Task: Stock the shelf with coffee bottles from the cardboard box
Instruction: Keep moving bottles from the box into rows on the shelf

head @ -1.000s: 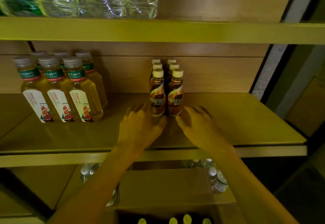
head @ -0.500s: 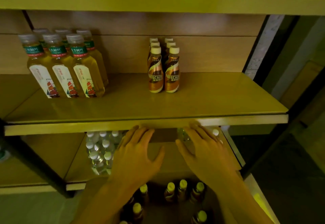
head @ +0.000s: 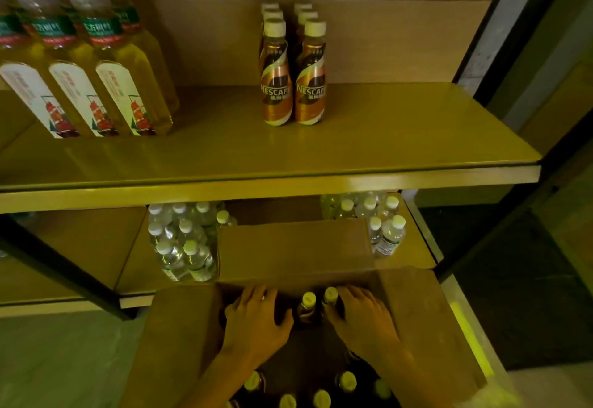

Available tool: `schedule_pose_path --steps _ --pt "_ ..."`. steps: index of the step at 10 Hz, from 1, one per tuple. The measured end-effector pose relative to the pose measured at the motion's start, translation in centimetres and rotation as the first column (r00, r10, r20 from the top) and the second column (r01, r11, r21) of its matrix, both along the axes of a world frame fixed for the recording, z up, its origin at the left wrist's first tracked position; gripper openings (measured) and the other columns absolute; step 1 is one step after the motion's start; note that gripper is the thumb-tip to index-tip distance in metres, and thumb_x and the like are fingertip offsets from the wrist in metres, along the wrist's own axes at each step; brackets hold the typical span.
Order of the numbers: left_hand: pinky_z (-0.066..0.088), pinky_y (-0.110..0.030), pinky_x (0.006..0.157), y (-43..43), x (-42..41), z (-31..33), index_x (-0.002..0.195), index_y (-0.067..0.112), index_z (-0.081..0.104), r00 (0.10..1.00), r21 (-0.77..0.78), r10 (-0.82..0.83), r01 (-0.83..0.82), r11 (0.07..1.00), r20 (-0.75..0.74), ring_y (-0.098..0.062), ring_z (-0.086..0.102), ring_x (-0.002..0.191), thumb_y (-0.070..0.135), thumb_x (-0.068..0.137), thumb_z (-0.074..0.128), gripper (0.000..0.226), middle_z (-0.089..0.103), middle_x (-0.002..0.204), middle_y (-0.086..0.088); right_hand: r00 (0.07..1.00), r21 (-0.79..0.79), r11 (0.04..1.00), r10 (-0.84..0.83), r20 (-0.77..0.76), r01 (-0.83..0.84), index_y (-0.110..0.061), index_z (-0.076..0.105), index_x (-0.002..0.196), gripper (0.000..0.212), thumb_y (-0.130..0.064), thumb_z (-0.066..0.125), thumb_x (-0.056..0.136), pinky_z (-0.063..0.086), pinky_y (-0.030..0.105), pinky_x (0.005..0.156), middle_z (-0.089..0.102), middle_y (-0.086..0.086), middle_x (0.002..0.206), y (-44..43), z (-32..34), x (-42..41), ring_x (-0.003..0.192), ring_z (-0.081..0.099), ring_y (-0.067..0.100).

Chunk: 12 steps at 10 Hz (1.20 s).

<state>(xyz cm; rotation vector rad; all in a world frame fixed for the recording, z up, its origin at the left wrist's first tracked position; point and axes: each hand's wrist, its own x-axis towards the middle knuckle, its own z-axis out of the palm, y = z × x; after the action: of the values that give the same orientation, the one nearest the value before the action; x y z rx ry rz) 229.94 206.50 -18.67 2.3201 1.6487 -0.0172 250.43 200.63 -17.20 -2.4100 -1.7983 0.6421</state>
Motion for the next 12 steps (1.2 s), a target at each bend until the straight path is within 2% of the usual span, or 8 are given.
schedule_pose_path --steps 1,4,6,8,9,10,11,12 --pt "0.043 -0.038 0.103 -0.1 0.6 -2.4 0.139 0.024 0.051 0.999 -0.046 -0.024 0.023 0.999 -0.033 -0.019 0.038 0.14 0.062 0.089 0.034 0.065 0.05 0.144 0.004 0.999 -0.098 0.995 -0.014 -0.033 0.011 -0.029 0.052 0.13 0.044 -0.055 0.038 0.097 0.047 0.036 0.096 0.059 -0.008 0.13 0.2 -3.1 0.3 0.123 0.052 0.018" --pt "0.043 -0.037 0.101 0.6 4.6 -7.6 0.137 0.02 0.047 0.992 -0.258 -0.079 0.052 0.965 -0.095 -0.025 0.043 0.132 0.057 0.09 0.041 0.061 0.051 0.138 -0.003 0.981 -0.293 0.954 -0.115 -0.153 0.066 -0.017 0.053 0.122 0.035 -0.041 0.042 0.099 0.047 0.04 0.089 0.06 0.007 0.125 2.6 -8.0 0.0 0.119 0.056 0.029" --pt "0.047 -0.043 0.093 2.7 6.5 -10.9 0.137 0.015 0.042 0.996 -0.431 0.067 -0.085 0.899 -0.056 -0.032 0.049 0.128 0.053 0.088 0.051 0.063 0.053 0.136 -0.01 0.908 -0.424 0.88 -0.34 -0.245 0.215 -0.009 0.048 0.129 0.045 -0.041 0.048 0.097 0.048 0.042 0.091 0.058 0.014 0.126 5.4 -11.0 0.7 0.115 0.057 0.035" --pt "0.046 -0.043 0.097 3.9 7.9 -13.8 0.141 0.019 0.041 0.966 -0.557 0.26 -0.221 0.801 -0.009 -0.036 0.053 0.127 0.064 0.078 0.058 0.08 0.054 0.138 -0.01 0.729 -0.446 0.819 -0.545 -0.413 0.36 -0.013 0.051 0.131 0.04 -0.029 0.061 0.095 0.045 0.033 0.098 0.059 0.014 0.133 6.2 -14.3 1.2 0.122 0.057 0.031" --pt "0.048 -0.042 0.094 4.5 8.7 -14.8 0.139 0.019 0.044 0.95 -0.585 0.313 -0.256 0.77 -0.004 -0.036 0.055 0.124 0.061 0.077 0.061 0.077 0.057 0.134 -0.011 0.711 -0.439 0.817 -0.556 -0.431 0.374 -0.019 0.052 0.119 0.025 -0.017 0.06 0.095 0.046 0.032 0.096 0.059 0.015 0.128 6.2 -15.8 1.1 0.124 0.056 0.033" --pt "0.053 -0.042 0.092 5.1 9.0 -16.1 0.135 0.024 0.05 0.923 -0.605 0.381 -0.278 0.746 0.046 -0.035 0.06 0.118 0.049 0.074 0.065 0.067 0.062 0.127 -0.009 0.642 -0.415 0.802 -0.594 -0.485 0.429 -0.025 0.048 0.1 0.024 -0.01 0.064 0.092 0.047 0.02 0.076 0.059 0.0 0.1 6.3 -17.2 0.7 0.109 0.061 0.029" --pt "0.056 -0.041 0.085 5.5 9.0 -17.0 0.124 0.024 0.062 0.89 -0.619 0.441 -0.28 0.734 0.119 -0.032 0.065 0.11 0.045 0.07 0.07 0.058 0.068 0.118 -0.008 0.602 -0.389 0.768 -0.64 -0.477 0.509 -0.012 0.049 0.113 0.033 -0.013 0.07 0.087 0.047 0.032 0.08 0.056 0.004 0.097 6.4 -18.2 0.2 0.104 0.061 0.028" --pt "0.057 -0.04 0.082 5.4 8.9 -16.8 0.116 0.023 0.067 0.874 -0.605 0.452 -0.264 0.751 0.18 -0.031 0.067 0.106 0.044 0.068 0.071 0.052 0.071 0.112 -0.008 0.597 -0.363 0.793 -0.608 -0.524 0.49 -0.019 0.05 0.114 0.033 -0.016 0.071 0.088 0.043 0.022 0.071 0.058 0.002 0.102 6.3 -18.5 0.4 0.108 0.063 0.029"
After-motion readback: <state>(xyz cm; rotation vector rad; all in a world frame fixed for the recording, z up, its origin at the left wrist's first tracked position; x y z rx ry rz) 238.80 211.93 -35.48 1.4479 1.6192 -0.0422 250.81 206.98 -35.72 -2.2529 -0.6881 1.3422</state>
